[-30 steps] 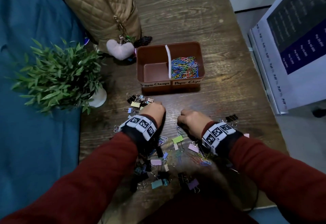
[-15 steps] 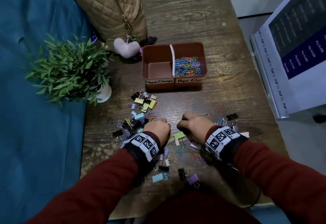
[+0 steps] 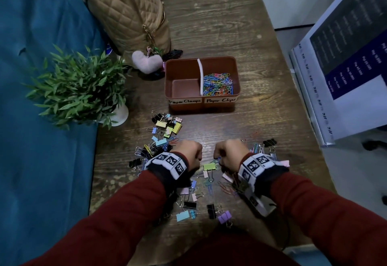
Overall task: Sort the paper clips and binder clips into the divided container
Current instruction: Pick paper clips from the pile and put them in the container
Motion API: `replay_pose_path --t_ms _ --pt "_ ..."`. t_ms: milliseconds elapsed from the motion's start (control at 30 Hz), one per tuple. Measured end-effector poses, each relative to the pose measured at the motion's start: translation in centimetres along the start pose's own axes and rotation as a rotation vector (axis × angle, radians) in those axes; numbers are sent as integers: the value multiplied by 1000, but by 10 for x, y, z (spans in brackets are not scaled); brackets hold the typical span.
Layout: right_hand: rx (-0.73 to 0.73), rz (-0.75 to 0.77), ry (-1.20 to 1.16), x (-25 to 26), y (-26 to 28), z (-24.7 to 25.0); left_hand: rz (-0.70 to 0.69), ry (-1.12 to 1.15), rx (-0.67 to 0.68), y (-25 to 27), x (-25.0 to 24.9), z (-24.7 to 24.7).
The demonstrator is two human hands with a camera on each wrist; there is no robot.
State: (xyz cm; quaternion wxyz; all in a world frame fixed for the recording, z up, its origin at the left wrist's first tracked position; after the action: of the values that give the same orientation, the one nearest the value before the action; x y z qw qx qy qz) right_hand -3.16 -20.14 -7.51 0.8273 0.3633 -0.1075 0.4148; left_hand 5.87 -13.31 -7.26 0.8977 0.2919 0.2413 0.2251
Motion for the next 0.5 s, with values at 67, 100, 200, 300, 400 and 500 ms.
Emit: replay_pose_path --t_ms 67,100,200,300,400,500 --pt "-76 -58 -165 -8 2 21 16 144 -58 0 5 11" --pt "-123 -80 -264 -9 2 34 22 217 -95 1 6 19" --pt "-298 -95 -478 -10 -5 87 13 409 -216 2 3 52" --pt "-452 -23 -548 1 -23 150 -46 528 -377 -4 -10 100" --pt "-585 2 -482 9 -44 197 -101 562 -543 -21 -27 149" --pt "-620 -18 -363 10 -60 210 -92 580 -655 -39 -36 184"
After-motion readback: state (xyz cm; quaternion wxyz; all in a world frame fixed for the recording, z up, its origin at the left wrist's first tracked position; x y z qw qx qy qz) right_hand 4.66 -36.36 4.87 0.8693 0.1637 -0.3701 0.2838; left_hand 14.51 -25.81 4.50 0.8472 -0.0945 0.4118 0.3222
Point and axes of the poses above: each hand's wrist, its own y-axis away from the middle knuckle, its own z-axis out of the back of the hand, x = y × z, the point moved 9 cm from there along -y, towards the middle knuckle, and after that the axes turned 3 degrees about z, right-handed, at the moved point
